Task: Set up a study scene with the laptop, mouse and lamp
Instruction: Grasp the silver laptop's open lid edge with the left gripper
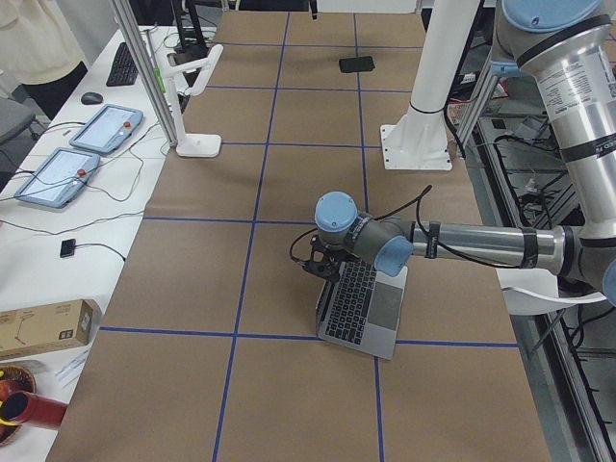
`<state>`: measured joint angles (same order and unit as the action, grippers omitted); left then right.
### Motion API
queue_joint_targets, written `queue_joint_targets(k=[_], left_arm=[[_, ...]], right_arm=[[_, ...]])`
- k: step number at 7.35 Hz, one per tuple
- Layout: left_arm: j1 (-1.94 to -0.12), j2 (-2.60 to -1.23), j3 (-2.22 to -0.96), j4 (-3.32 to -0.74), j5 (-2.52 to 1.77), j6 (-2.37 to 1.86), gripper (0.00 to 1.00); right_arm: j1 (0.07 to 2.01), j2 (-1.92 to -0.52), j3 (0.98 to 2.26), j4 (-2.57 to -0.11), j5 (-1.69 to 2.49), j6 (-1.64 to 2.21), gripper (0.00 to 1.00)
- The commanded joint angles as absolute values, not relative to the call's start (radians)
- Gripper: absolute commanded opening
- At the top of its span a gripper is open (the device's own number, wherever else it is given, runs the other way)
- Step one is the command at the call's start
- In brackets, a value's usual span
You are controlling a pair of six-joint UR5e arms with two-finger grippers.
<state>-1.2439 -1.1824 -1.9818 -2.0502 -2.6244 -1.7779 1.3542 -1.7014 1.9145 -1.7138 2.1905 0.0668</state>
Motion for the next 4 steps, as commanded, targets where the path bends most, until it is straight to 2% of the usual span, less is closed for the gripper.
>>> queue_joint_targets(k=[1,4], left_arm=[[-1.272,-1.190,-2.009,-2.051,-2.738,-1.778,0.00],[-1.289,-1.199,-2.039,-2.049,-2.824,-1.778,0.00]], right_arm=[[1.355,-1.724,1.936,-1.715,2.191,0.064,1.00],[1.355,-1.733,1.936,-1.715,2.191,0.064,1.00]])
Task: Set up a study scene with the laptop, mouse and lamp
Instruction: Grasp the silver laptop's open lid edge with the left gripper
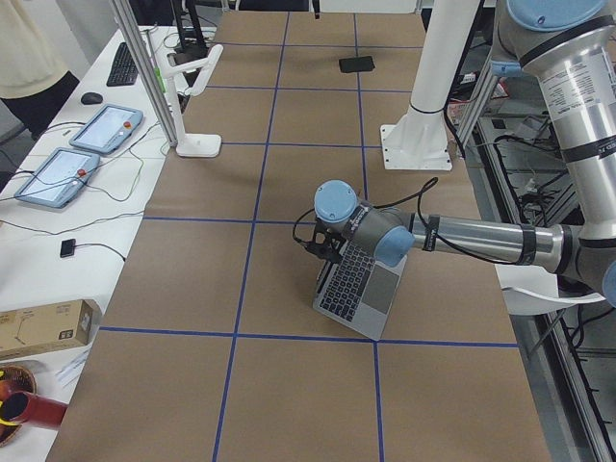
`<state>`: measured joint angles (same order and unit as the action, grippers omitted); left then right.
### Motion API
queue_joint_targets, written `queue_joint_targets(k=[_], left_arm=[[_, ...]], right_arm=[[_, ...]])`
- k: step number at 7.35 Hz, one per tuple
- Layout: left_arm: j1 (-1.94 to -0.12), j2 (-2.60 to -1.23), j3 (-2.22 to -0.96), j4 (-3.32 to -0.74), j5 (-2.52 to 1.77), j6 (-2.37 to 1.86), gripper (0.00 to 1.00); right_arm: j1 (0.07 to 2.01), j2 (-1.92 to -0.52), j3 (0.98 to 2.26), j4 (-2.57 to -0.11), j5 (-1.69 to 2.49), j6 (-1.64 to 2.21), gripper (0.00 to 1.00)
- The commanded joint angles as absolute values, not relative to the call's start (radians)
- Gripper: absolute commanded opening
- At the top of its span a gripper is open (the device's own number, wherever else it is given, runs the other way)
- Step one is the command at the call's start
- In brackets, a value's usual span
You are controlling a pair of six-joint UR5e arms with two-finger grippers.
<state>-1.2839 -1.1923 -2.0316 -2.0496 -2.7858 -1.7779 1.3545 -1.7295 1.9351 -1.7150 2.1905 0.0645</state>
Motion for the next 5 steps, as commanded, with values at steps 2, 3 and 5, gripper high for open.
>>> queue_joint_targets(k=[2,3,5], left_arm=[[-1.287,-1.312,-2.037,-1.967,-2.876,-1.781,0.00],[-1.287,-1.386,-2.039,-1.895,-2.902,-1.781,0.00],[-1.279,-1.501,-2.040,-1.791,-2.922,-1.799,0.00]], right_arm=[[1.355,-1.741,1.936,-1.715,2.191,0.064,1.00],[1.355,-1.744,1.933,-1.715,2.191,0.064,1.00],[1.353,-1.747,1.925,-1.715,2.191,0.066,1.00]])
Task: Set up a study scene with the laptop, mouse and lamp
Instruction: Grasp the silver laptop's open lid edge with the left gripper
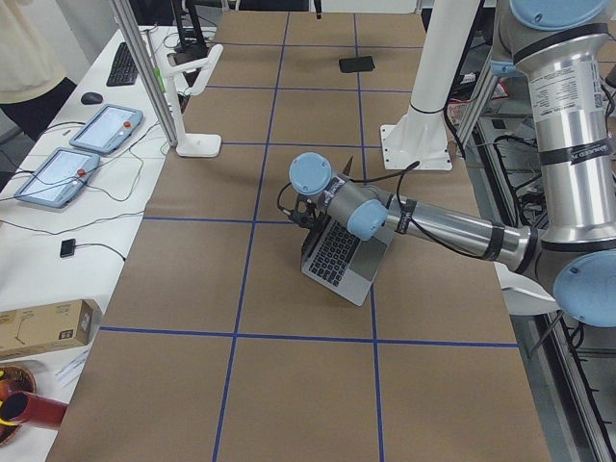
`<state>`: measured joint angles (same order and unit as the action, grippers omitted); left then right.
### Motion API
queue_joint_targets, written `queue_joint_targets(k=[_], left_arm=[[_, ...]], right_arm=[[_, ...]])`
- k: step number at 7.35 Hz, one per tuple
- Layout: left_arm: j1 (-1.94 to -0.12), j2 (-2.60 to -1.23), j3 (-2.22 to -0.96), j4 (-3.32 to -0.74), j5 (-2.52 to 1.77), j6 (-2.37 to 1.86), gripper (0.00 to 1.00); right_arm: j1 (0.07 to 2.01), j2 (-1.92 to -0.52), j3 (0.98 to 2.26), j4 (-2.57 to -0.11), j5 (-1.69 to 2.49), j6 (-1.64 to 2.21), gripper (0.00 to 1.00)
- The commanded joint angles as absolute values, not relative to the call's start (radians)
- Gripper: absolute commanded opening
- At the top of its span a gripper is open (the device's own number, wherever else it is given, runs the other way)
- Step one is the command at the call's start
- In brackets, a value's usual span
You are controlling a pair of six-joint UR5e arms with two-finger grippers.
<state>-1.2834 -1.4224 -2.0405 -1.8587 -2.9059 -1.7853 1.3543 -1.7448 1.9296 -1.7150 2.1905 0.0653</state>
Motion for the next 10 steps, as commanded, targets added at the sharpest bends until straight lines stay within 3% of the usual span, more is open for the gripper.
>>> queue_joint_targets(k=[1,6,10], left_arm=[[-1.278,-1.570,-2.034,-1.760,-2.918,-1.839,0.00],[-1.235,-1.877,-1.961,-1.538,-2.911,-1.951,0.00],[-1.200,-2.097,-1.827,-1.514,-2.839,-2.098,0.00]], right_arm=[[1.353,-1.747,1.924,-1.715,2.191,0.066,1.00],[1.353,-1.750,1.911,-1.718,2.191,0.067,1.00],[1.353,-1.755,1.905,-1.717,2.197,0.067,1.00]])
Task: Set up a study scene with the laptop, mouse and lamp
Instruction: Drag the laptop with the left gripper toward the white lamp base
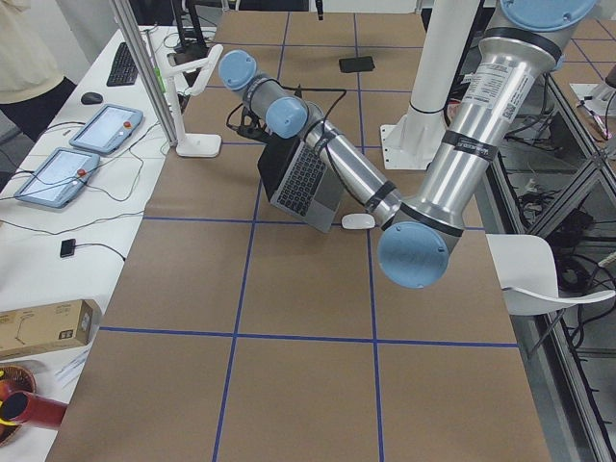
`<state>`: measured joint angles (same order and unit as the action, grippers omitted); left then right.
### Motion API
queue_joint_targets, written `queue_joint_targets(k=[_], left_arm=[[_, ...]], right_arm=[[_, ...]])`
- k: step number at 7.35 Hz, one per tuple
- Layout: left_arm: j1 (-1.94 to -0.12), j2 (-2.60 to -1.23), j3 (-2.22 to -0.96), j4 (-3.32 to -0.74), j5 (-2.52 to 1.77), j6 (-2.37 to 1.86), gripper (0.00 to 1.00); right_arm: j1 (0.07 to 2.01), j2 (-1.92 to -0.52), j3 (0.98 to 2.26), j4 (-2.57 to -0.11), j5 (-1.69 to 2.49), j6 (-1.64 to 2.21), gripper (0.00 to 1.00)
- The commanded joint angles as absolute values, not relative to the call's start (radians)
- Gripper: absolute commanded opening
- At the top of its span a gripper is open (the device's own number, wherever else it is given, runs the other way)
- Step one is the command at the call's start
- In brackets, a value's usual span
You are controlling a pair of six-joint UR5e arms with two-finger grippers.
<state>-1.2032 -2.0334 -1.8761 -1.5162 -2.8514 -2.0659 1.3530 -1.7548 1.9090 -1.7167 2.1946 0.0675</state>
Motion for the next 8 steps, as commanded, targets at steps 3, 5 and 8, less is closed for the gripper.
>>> queue_joint_targets(k=[3,5,8], left_arm=[[-1.193,-2.216,-1.719,-1.514,-2.814,-2.166,0.00],[-1.128,-2.264,-1.692,-1.523,-2.739,-2.242,0.00],[-1.020,-2.347,-1.634,-1.598,-2.576,-2.363,0.00]], right_arm=[[1.353,-1.758,1.904,-1.715,2.220,0.066,1.00],[1.353,-1.756,1.904,-1.715,2.220,0.067,1.00],[1.353,-1.753,1.905,-1.743,2.237,0.068,1.00]])
